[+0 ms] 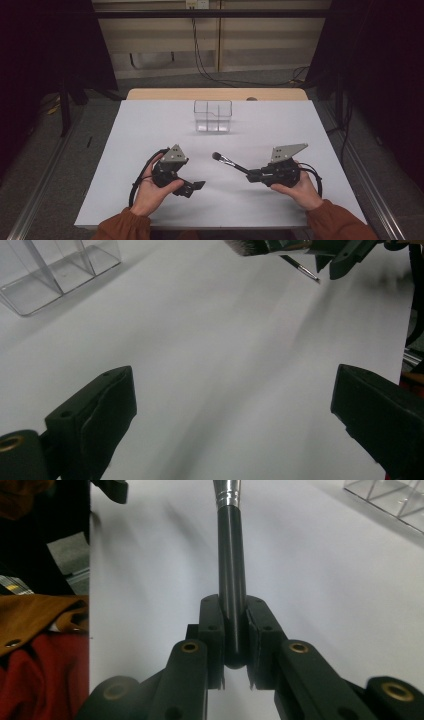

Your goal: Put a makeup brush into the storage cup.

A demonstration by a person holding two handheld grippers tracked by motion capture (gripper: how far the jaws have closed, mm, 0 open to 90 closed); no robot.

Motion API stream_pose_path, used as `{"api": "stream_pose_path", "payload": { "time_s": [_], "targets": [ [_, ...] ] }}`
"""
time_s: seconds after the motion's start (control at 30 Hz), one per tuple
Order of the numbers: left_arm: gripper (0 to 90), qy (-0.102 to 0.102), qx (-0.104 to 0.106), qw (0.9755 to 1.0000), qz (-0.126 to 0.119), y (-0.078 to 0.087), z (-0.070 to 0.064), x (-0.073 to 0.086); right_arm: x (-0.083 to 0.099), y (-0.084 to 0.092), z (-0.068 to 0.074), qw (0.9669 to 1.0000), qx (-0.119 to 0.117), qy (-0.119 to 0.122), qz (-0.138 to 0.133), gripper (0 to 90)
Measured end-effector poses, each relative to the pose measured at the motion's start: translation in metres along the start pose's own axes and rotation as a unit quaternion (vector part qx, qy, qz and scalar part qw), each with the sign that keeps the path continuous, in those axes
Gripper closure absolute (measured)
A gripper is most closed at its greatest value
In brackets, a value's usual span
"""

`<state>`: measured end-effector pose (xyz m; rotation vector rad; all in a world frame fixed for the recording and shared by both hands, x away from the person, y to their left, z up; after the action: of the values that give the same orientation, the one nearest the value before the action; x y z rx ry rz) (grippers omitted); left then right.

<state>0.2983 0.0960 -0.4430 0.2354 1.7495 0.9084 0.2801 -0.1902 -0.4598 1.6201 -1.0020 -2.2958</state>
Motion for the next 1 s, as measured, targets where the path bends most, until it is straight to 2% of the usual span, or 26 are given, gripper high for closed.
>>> {"api": "stream_pose_path", "payload": {
  "time_s": [0.1,0.33,0.43,0.47,0.57,0.83,0.9,1.0],
  "targets": [
    [4.5,0.0,0.001,1.0,-0.004,-0.001,-0.001,-0.001,-0.002,0.001,0.001,0.9999,0.006,0.003,-0.016,79.8],
    [4.5,-0.004,-0.003,0.9998,-0.017,-0.003,-0.005,-0.004,-0.007,0.006,0.002,0.9977,0.044,0.003,-0.051,79.8],
    [4.5,-0.004,-0.003,0.9997,-0.023,-0.004,-0.006,-0.006,-0.009,0.007,0.004,0.9968,0.046,0.008,-0.065,79.8],
    [4.5,-0.005,-0.002,0.9997,-0.024,-0.005,-0.006,-0.007,-0.01,0.007,0.005,0.9971,0.036,0.012,-0.066,79.8],
    [4.5,-0.009,-0.004,0.9994,-0.034,-0.005,-0.009,-0.01,-0.011,0.004,0.008,0.9971,0.036,0.02,-0.064,79.8],
    [4.5,-0.008,0.009,0.9981,-0.06,-0.015,-0.018,-0.019,-0.017,0.003,0.011,0.9957,0.044,0.026,-0.077,79.8],
    [4.7,-0.016,0.007,0.9973,-0.072,-0.018,-0.02,-0.022,-0.018,0.003,0.012,0.9954,0.048,0.026,-0.079,79.8],
    [4.8,-0.003,0.02,0.9965,-0.082,-0.023,-0.023,-0.027,-0.019,0.003,0.011,0.9951,0.051,0.026,-0.081,79.8]
  ]
}}
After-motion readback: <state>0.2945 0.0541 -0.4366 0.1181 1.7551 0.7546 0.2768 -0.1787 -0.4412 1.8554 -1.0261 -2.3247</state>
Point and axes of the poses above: each handheld gripper's, and its own axes: y roughly backward along the jaws, x roughly out of its underside, z roughly to its left, the point moved 4 cm from there along -y, roughly forward along the jaws, and after that the axes turned 3 degrees about z, right-handed, at the moved point
